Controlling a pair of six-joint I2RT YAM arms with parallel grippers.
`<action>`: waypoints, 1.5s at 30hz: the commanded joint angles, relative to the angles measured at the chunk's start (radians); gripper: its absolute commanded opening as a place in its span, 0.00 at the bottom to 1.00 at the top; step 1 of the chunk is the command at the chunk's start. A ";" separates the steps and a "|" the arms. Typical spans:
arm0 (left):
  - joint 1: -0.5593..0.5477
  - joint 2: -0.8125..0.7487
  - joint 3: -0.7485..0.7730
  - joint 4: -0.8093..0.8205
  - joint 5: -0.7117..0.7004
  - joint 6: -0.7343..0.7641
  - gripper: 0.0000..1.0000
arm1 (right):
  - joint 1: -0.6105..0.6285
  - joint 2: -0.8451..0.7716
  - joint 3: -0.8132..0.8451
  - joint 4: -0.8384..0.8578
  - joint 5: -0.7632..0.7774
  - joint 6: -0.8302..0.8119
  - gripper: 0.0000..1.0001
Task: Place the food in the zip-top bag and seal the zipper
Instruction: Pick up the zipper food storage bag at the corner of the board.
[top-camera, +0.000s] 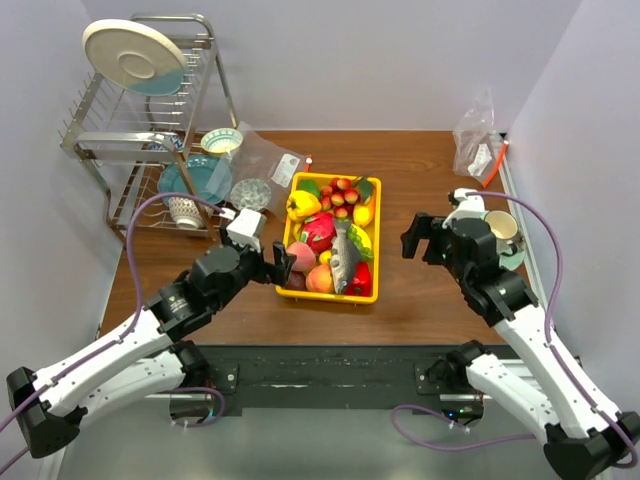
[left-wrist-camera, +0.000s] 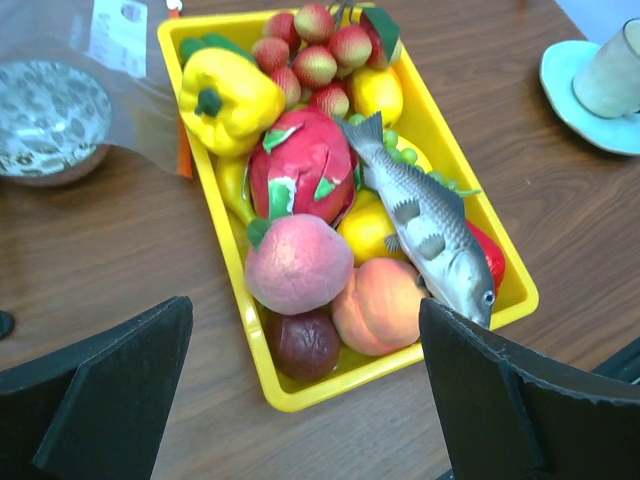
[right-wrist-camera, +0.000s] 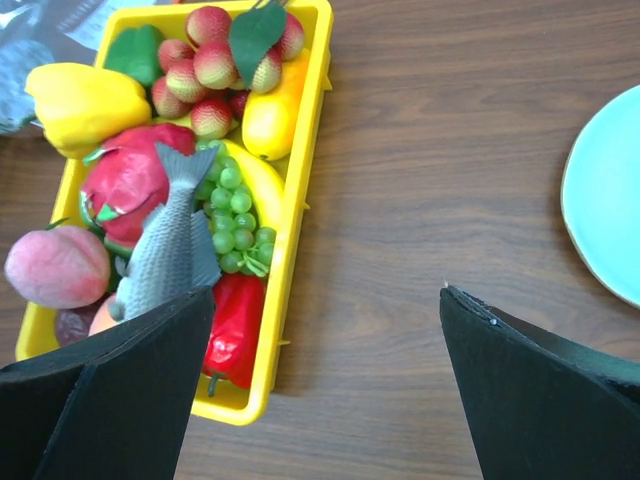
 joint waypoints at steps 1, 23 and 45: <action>-0.003 0.007 -0.050 0.113 0.005 -0.037 1.00 | -0.002 0.101 0.127 0.026 0.037 -0.040 0.94; -0.003 -0.045 -0.300 0.297 -0.104 0.005 1.00 | -0.295 0.865 0.731 0.049 0.182 -0.051 0.89; -0.002 -0.077 -0.463 0.433 -0.140 0.011 1.00 | -0.458 1.529 1.307 0.062 0.225 -0.057 0.81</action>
